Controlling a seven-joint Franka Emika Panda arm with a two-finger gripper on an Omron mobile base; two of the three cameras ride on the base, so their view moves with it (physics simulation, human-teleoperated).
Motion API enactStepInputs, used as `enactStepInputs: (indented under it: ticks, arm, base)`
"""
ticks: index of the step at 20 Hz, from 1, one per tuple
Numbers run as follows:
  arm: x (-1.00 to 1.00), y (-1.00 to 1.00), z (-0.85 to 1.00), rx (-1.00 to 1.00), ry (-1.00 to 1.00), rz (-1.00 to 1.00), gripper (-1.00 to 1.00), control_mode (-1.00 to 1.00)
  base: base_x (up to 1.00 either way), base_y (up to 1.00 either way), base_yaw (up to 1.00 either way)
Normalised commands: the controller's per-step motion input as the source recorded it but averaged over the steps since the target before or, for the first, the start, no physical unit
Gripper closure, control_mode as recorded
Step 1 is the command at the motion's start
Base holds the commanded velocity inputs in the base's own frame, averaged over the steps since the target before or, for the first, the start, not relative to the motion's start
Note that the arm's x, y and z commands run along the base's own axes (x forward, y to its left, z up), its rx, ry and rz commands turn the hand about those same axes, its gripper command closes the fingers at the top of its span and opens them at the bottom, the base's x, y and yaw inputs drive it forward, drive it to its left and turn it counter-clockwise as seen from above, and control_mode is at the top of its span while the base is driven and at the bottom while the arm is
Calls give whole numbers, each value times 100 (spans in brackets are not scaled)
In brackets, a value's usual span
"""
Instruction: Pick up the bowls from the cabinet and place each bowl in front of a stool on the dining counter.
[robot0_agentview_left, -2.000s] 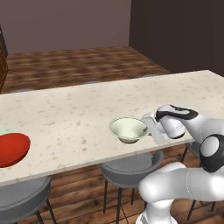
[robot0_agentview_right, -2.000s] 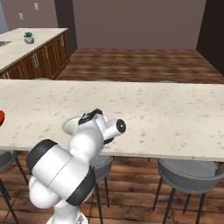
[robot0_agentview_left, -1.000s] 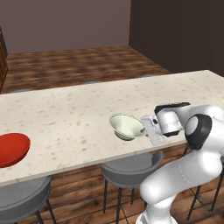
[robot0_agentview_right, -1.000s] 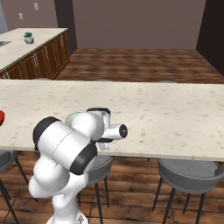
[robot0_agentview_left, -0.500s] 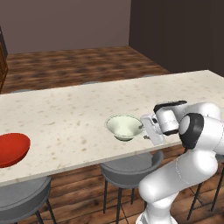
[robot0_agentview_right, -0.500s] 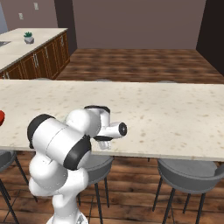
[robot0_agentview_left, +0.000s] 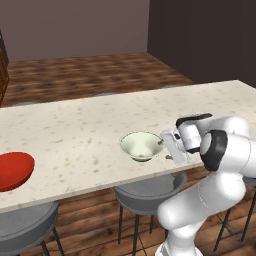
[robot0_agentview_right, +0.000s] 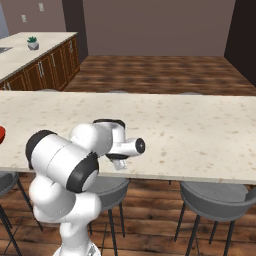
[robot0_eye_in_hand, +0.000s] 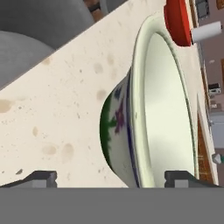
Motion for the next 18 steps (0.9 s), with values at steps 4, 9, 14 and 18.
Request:
enactStepInputs:
  ticks: [4,9,14,18]
  arm:
    - [-5,0,73,-11,2,0,-100,-100]
    - [-18,0,89,-16,7,0,-100,-100]
    - [-61,4,84,-28,14,0,-100,-100]
    - [-83,0,93,-52,12,6,-100,-100]
  base:
    - [0,0,0]
    - [0,0,0]
    - [0,0,0]
    - [0,0,0]
